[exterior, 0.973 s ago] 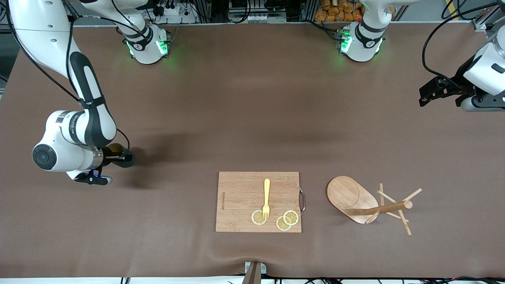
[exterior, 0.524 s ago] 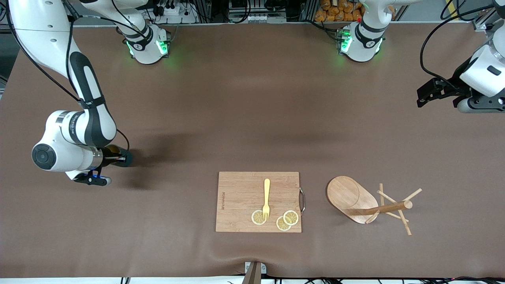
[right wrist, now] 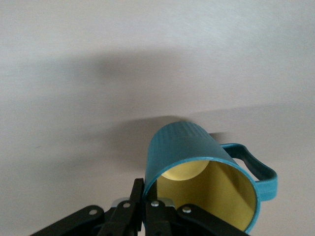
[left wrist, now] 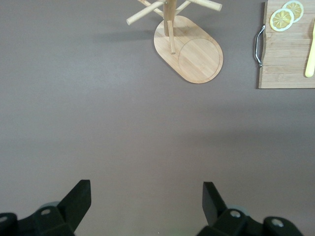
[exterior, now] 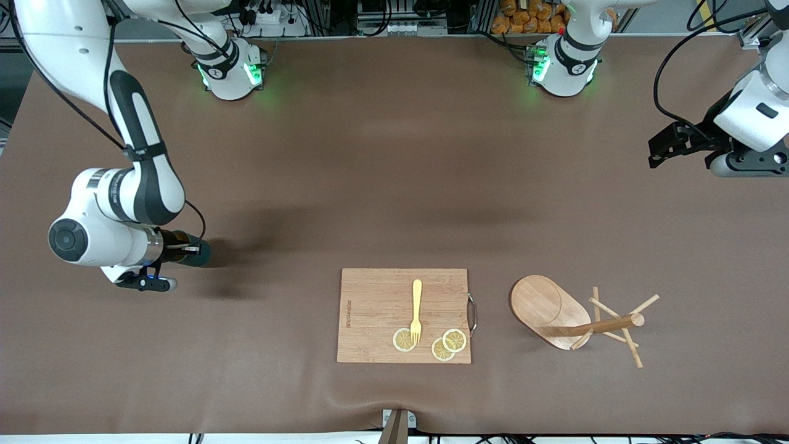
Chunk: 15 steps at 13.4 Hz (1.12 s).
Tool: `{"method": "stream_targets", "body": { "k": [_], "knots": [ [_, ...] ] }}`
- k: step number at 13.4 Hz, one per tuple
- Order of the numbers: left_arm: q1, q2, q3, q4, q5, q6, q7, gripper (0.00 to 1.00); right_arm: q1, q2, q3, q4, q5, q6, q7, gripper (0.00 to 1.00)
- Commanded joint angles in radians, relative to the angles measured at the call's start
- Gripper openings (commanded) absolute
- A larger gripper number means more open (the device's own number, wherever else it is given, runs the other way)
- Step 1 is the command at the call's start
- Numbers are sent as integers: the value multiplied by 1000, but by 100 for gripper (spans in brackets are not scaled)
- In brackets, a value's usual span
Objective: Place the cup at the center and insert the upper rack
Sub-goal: 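Close the right gripper around the teal mug's body, then slide the held mug with the right gripper to the table center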
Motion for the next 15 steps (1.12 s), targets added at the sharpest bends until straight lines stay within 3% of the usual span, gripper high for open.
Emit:
{"method": "stream_targets", "body": {
  "k": [1, 4, 10, 15],
  "knots": [
    [7, -9, -9, -11, -13, 9, -11, 100, 7, -113, 75, -21, 14, -55, 95, 0],
    [10, -10, -20, -11, -13, 8, -11, 100, 26, -179, 183, -21, 15, -81, 279, 0],
    [10, -10, -20, -13, -13, 8, -11, 100, 93, -199, 458, -21, 3, -3, 795, 0],
    [9, -10, -23, -14, -13, 8, -10, 100, 114, -183, 640, -30, -29, 64, 990, 0]
  ]
}}
